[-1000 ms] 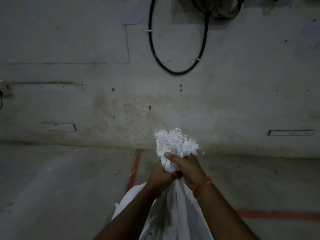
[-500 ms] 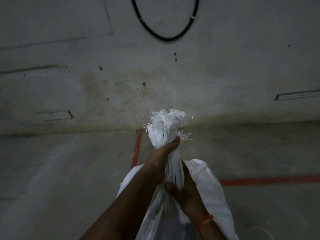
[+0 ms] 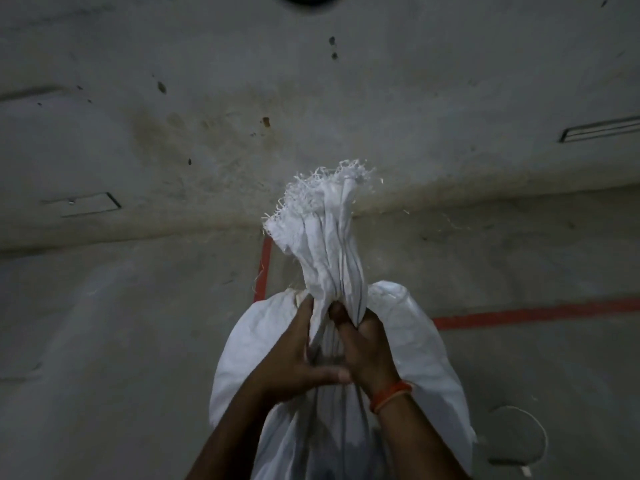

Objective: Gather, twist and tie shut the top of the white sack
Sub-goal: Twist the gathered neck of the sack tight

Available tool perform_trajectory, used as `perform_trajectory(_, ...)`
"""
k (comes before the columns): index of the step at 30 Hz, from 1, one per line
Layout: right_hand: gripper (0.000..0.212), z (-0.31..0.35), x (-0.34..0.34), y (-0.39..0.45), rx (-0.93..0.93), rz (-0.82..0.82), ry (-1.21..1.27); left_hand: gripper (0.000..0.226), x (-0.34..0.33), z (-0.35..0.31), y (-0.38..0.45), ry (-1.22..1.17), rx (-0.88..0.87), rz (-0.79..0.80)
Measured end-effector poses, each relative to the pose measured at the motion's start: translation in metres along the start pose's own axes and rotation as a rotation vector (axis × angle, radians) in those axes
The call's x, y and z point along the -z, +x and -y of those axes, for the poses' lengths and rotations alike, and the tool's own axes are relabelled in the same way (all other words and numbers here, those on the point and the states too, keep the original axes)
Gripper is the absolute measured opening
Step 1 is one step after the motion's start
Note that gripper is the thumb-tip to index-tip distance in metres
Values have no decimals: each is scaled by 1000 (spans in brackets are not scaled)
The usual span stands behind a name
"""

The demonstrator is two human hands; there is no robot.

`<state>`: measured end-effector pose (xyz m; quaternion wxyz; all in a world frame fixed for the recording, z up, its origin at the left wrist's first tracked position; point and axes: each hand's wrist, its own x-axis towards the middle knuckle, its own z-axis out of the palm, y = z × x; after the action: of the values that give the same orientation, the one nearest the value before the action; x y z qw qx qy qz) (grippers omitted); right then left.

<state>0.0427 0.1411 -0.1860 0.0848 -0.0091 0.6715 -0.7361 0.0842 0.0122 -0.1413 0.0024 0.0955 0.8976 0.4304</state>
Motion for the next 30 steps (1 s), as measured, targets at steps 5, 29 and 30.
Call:
perform_trajectory(5,34,-3,-2,3,-11,42,-78,114,-32,39,-9,-183,43,36)
perform_trajectory(29,41,-14,-3,3,43,137,-199,54,-75,55,5,-308,345,-483)
perform_trajectory(30,42,-16,-3,3,58,136,-203,47,-76,56,6,-362,374,-498)
